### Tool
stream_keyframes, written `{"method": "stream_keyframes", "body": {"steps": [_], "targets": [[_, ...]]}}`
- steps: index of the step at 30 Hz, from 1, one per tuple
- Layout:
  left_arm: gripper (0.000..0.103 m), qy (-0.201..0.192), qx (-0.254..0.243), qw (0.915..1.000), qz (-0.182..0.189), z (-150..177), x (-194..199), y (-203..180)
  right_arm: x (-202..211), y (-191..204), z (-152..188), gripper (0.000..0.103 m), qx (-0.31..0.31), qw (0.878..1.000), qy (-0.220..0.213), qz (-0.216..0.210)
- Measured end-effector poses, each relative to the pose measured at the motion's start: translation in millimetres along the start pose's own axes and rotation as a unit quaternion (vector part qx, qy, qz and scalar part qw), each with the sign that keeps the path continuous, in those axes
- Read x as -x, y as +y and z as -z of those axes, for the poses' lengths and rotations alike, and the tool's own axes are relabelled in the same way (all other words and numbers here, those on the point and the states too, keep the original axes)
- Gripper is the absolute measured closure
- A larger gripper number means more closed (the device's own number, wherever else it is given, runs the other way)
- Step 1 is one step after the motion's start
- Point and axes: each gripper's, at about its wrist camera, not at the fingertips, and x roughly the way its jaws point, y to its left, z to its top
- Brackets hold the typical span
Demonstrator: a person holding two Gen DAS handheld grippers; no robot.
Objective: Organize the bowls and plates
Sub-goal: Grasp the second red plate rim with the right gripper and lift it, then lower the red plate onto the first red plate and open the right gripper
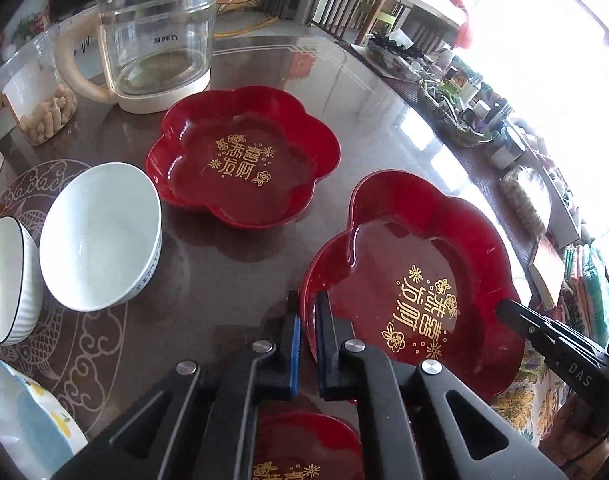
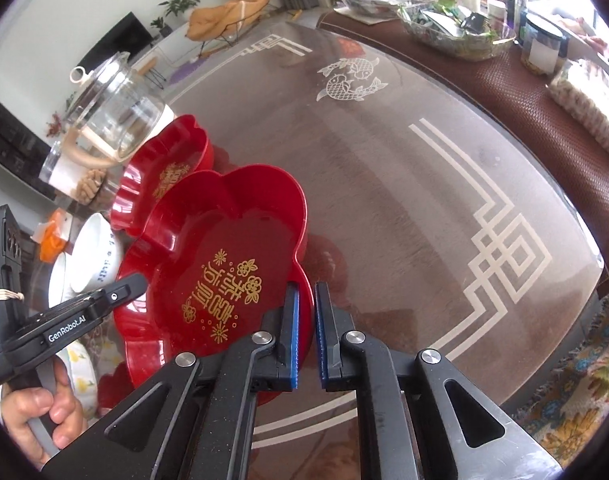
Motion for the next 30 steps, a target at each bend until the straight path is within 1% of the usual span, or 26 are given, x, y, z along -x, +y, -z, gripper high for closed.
{"method": "stream_keyframes", "body": {"steps": [3, 6, 9, 12, 15, 18, 21, 25, 30], "targets": [[0.098, -0.022, -0.018, 0.9996, 0.003, 13.7, 39.8, -0.1, 39.0, 20.4, 17.3, 0.093, 0.012, 1.0, -0.024, -0.007], [0.098, -0.033, -0.033, 0.9989, -0.002, 38.3, 73.0, 11.1, 71.5, 47.8, 42.6, 0.092, 0.03, 0.998, -0.045, -0.014], [0.097, -0.038, -0.033, 0.9987, -0.007, 66.4, 92.5, 26.2, 89.5, 72.0, 74.1, 0.091, 0.038, 0.998, -0.055, -0.021], [0.095, -0.043, -0.033, 0.9983, -0.021, 96.2, 100.3, 40.6, 90.6, 88.3, 106.0, 0.091, 0.037, 0.998, -0.051, -0.029], [0.093, -0.042, -0.034, 0.9978, -0.038, 119.5, 95.6, 49.6, 83.6, 98.2, 132.2, 0.091, 0.04, 0.998, -0.047, -0.027], [0.093, -0.034, -0.027, 0.9983, -0.038, 130.1, 84.8, 57.2, 68.7, 102.2, 147.3, 0.091, 0.037, 0.998, -0.037, -0.018], [0.093, -0.03, -0.033, 0.998, -0.045, 133.2, 73.0, 58.3, 57.5, 102.3, 158.2, 0.091, 0.035, 0.999, -0.033, -0.011], [0.093, -0.028, -0.053, 0.9964, -0.06, 134.1, 58.3, 53.9, 47.2, 101.4, 167.6, 0.091, 0.038, 0.999, -0.036, 0.012], [0.093, -0.026, -0.063, 0.9941, -0.084, 132.8, 45.2, 57.8, 34.8, 100.3, 172.3, 0.09, 0.037, 0.999, -0.027, 0.015]]}}
